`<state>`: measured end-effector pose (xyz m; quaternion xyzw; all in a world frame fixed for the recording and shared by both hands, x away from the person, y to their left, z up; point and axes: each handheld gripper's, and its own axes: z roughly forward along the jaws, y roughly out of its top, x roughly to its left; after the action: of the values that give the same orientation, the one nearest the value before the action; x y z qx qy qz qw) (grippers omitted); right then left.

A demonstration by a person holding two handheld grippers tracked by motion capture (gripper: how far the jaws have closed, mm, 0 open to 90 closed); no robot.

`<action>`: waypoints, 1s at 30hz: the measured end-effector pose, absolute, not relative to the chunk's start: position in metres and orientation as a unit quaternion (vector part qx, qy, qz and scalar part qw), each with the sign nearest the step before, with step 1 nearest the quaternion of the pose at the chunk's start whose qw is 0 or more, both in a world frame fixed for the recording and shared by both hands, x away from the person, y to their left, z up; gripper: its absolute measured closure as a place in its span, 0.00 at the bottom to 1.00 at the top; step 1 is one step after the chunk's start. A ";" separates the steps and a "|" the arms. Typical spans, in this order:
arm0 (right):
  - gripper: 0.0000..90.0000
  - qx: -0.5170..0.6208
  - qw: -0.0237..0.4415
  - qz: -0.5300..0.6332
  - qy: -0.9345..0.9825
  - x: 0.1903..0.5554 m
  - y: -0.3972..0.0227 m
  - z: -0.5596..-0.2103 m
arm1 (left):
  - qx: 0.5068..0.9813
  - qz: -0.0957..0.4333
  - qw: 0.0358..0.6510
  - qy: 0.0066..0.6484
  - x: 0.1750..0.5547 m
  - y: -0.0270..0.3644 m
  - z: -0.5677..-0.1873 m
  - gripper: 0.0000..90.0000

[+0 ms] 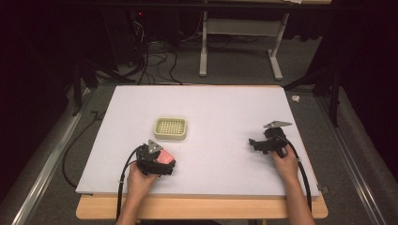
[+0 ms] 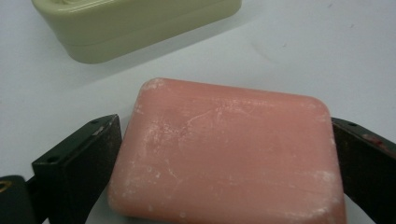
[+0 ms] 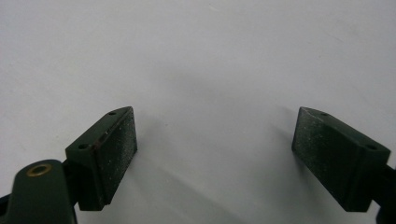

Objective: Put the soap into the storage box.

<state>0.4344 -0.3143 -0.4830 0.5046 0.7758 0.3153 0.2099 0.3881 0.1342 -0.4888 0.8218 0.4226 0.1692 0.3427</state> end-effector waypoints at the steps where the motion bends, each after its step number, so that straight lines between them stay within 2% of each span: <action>1: 0.16 0.505 0.210 0.315 0.776 0.434 -0.314 -0.483 | 0.822 0.170 0.344 0.421 0.388 0.134 -0.488 0.03; 4: 0.16 0.505 0.210 0.315 0.776 0.434 -0.314 -0.483 | 0.819 0.173 0.352 0.420 0.385 0.134 -0.488 0.10; 9: 0.16 0.505 0.210 0.315 0.776 0.434 -0.314 -0.483 | 0.819 0.173 0.353 0.418 0.384 0.134 -0.487 0.15; 30: 0.16 0.505 0.210 0.315 0.776 0.434 -0.314 -0.483 | 0.826 0.172 0.338 0.417 0.382 0.129 -0.483 0.15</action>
<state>0.4344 -0.3143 -0.4830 0.5046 0.7759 0.3150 0.2101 0.3818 0.1287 -0.4825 0.8261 0.4169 0.1718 0.3380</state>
